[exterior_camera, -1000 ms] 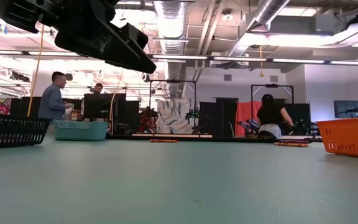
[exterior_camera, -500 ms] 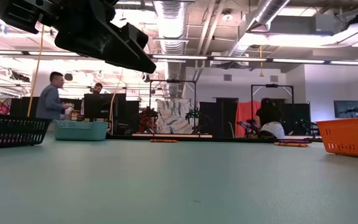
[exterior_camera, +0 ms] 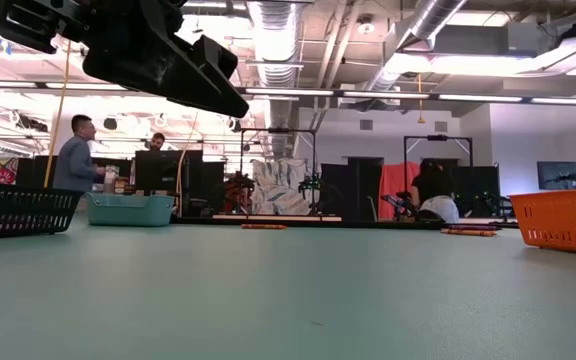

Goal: Sort crayons
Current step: Put the purple crayon into the black bin

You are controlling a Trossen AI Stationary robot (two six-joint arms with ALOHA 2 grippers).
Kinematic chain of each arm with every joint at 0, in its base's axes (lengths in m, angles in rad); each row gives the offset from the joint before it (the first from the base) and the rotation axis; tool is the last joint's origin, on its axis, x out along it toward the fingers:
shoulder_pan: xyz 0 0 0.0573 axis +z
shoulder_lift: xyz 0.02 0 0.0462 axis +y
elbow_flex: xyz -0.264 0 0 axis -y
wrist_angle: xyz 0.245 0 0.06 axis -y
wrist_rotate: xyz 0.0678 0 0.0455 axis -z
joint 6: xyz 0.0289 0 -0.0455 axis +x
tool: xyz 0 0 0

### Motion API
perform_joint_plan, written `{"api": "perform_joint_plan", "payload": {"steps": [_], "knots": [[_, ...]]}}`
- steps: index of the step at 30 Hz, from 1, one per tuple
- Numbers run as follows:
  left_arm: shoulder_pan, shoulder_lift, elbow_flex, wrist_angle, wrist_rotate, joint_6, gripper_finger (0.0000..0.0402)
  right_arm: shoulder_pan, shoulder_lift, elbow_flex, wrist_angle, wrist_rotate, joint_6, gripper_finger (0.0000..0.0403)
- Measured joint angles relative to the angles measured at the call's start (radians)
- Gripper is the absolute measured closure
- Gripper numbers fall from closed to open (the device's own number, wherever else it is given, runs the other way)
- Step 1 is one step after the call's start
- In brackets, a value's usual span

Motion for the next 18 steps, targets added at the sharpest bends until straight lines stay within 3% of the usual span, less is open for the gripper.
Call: {"api": "perform_joint_plan", "payload": {"steps": [8, 18], "knots": [[0.000, 0.000, 0.000, -0.003, 0.000, 0.000, 0.0251, -0.008, 0.067, 0.010, 0.011, -0.069, -0.004, 0.0307], [-0.001, 0.000, 0.000, -0.004, -0.002, -0.001, 0.0251, -0.020, 0.058, 0.010, 0.013, -0.061, -0.031, 0.0396]]}}
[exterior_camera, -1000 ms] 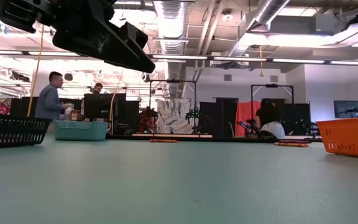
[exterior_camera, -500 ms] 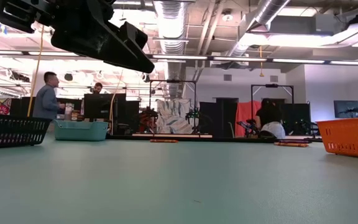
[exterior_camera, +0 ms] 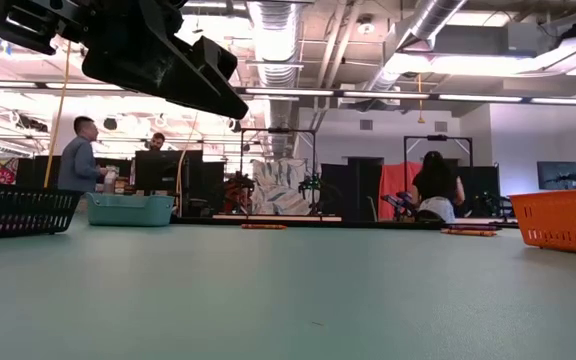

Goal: Sort crayons
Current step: Put the purple crayon into the black bin

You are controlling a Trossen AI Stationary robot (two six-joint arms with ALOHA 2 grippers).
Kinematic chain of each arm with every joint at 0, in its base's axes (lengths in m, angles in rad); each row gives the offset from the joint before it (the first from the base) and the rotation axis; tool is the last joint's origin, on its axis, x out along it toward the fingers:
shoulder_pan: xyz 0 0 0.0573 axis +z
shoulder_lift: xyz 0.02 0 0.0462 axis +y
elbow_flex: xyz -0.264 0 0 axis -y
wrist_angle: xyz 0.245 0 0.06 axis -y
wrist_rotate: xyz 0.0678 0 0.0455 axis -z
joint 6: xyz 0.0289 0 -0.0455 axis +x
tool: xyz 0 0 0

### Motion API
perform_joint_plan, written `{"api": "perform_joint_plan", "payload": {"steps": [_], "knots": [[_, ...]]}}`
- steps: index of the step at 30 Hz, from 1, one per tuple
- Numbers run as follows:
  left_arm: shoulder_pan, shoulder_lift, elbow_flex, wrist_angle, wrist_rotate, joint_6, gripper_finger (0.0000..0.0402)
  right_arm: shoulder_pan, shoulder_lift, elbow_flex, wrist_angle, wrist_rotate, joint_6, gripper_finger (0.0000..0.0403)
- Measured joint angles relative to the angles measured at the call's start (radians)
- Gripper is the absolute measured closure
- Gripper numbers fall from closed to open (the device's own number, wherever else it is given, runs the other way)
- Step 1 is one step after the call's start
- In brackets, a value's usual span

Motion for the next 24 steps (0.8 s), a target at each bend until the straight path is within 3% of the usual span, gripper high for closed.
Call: {"api": "perform_joint_plan", "payload": {"steps": [12, 24], "knots": [[0.000, 0.000, 0.000, 0.026, -0.016, 0.008, 0.0251, -0.009, 0.009, 0.071, -0.107, 0.011, -0.015, 0.0401], [0.000, 0.000, 0.000, 0.148, -0.021, 0.067, 0.0251, -0.060, 0.009, 0.224, -0.286, 0.228, -0.133, 0.0402]]}}
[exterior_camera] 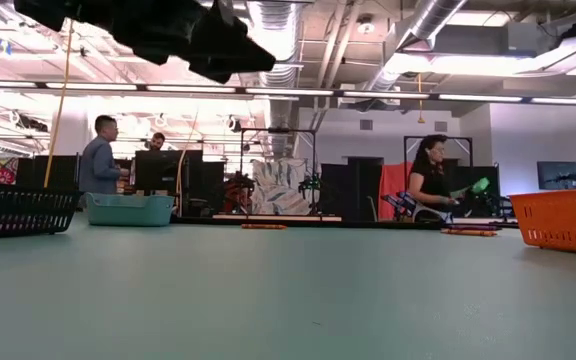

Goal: Sort crayons
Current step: Put the purple crayon into the black bin

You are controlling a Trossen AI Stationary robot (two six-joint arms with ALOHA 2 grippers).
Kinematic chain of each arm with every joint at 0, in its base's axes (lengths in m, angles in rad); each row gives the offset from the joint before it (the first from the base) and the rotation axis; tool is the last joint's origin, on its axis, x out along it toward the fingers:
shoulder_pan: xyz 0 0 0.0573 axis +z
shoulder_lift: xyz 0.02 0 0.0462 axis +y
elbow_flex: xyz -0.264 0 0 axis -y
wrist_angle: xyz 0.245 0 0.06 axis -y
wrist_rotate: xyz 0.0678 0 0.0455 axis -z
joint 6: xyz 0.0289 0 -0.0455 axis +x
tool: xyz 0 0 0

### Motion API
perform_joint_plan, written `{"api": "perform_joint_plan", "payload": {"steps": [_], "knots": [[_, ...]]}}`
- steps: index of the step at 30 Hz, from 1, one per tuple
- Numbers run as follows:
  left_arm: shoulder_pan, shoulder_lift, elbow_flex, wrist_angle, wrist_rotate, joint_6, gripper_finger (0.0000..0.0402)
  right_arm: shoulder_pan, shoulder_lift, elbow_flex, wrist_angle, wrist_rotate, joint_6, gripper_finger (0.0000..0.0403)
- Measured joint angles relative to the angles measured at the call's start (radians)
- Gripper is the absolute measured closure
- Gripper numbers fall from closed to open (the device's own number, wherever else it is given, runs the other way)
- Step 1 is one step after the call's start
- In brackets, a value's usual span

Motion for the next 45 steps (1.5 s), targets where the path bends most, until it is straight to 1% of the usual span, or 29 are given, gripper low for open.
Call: {"api": "perform_joint_plan", "payload": {"steps": [6, 11, 14, 18, 22, 26, 33, 37, 41, 45], "knots": [[0.000, 0.000, 0.000, 0.052, -0.005, 0.023, 0.0251, -0.037, -0.002, 0.057, -0.058, 0.126, -0.074, 0.0402], [0.000, 0.000, 0.000, 0.066, -0.007, 0.028, 0.0251, -0.065, -0.003, 0.087, -0.118, 0.209, -0.081, 0.0403], [0.000, 0.000, 0.000, 0.063, -0.007, 0.029, 0.0251, -0.074, -0.003, 0.096, -0.122, 0.260, -0.102, 0.0403], [0.000, 0.000, 0.000, 0.075, -0.009, 0.042, 0.0251, -0.086, -0.004, 0.109, -0.121, 0.359, -0.114, 0.0403], [-0.006, 0.000, 0.000, 0.147, -0.057, 0.089, 0.0251, -0.104, -0.004, 0.133, -0.118, 0.461, -0.138, 0.0403], [-0.011, 0.000, 0.000, 0.240, -0.087, 0.163, 0.0251, -0.131, -0.004, 0.179, -0.113, 0.540, -0.200, 0.0403], [-0.011, 0.000, 0.000, 0.394, -0.097, 0.288, 0.0251, -0.180, -0.005, 0.302, -0.078, 0.679, -0.369, 0.0403], [-0.015, 0.000, 0.000, 0.482, -0.101, 0.354, 0.0251, -0.195, -0.006, 0.369, -0.011, 0.767, -0.526, 0.0403], [-0.024, 0.000, 0.000, 0.568, -0.117, 0.421, 0.0251, -0.213, -0.006, 0.422, 0.082, 0.779, -0.693, 0.0403], [-0.024, 0.000, 0.000, 0.619, -0.058, 0.447, 0.0251, -0.239, -0.006, 0.455, 0.171, 0.779, -0.824, 0.0403]]}}
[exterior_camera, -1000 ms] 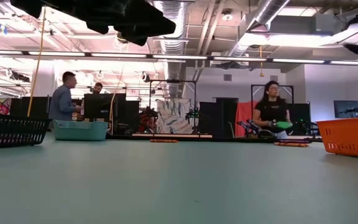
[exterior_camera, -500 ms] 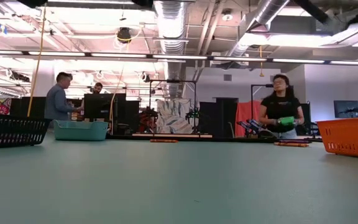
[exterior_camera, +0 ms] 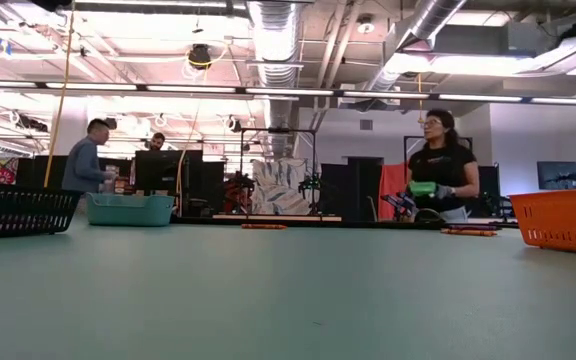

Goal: Sort crayons
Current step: Put the purple crayon into the black bin

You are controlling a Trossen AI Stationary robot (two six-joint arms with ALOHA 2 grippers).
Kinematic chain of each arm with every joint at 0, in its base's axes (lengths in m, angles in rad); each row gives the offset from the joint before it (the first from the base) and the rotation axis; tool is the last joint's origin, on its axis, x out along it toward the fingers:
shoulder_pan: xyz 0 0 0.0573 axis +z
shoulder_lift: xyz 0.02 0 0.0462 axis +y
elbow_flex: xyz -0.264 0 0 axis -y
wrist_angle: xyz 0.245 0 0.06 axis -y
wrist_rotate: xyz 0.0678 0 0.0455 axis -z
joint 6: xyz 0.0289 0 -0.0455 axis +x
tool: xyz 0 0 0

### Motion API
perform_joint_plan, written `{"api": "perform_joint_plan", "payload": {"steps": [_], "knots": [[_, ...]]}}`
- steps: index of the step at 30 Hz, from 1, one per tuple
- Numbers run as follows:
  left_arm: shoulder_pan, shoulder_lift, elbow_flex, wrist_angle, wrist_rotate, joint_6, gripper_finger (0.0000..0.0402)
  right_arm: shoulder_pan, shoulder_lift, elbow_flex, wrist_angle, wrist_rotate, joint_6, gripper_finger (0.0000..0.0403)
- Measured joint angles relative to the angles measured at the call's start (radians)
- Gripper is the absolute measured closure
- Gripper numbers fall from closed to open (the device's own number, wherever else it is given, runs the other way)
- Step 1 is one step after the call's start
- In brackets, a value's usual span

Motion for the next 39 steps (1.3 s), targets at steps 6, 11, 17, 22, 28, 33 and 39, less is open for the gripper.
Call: {"api": "perform_joint_plan", "payload": {"steps": [6, 11, 17, 22, 28, 33, 39], "knots": [[0.000, 0.000, 0.020, -0.007, 0.030, 0.000, 0.0251, -0.033, 0.000, 0.026, 0.132, -0.009, -0.172, 0.0403], [0.000, 0.000, 0.030, -0.006, 0.033, -0.002, 0.0251, -0.064, 0.000, 0.026, 0.249, -0.074, -0.296, 0.0403], [-0.008, 0.000, 0.030, -0.005, 0.034, -0.007, 0.0252, -0.091, 0.000, 0.026, 0.274, -0.088, -0.328, 0.0403], [-0.029, 0.000, 0.030, 0.002, 0.033, 0.025, 0.0271, -0.101, 0.000, 0.026, 0.274, -0.099, -0.329, 0.0403], [-0.048, 0.000, 0.030, 0.031, 0.027, 0.066, 0.0296, -0.105, 0.000, 0.026, 0.274, -0.112, -0.328, 0.0403], [-0.049, 0.000, 0.030, 0.028, 0.016, 0.070, 0.0317, -0.105, 0.000, 0.026, 0.277, -0.114, -0.329, 0.0403], [-0.046, 0.000, 0.030, 0.015, 0.016, 0.062, 0.0345, -0.104, 0.000, 0.026, 0.290, -0.117, -0.349, 0.0403]]}}
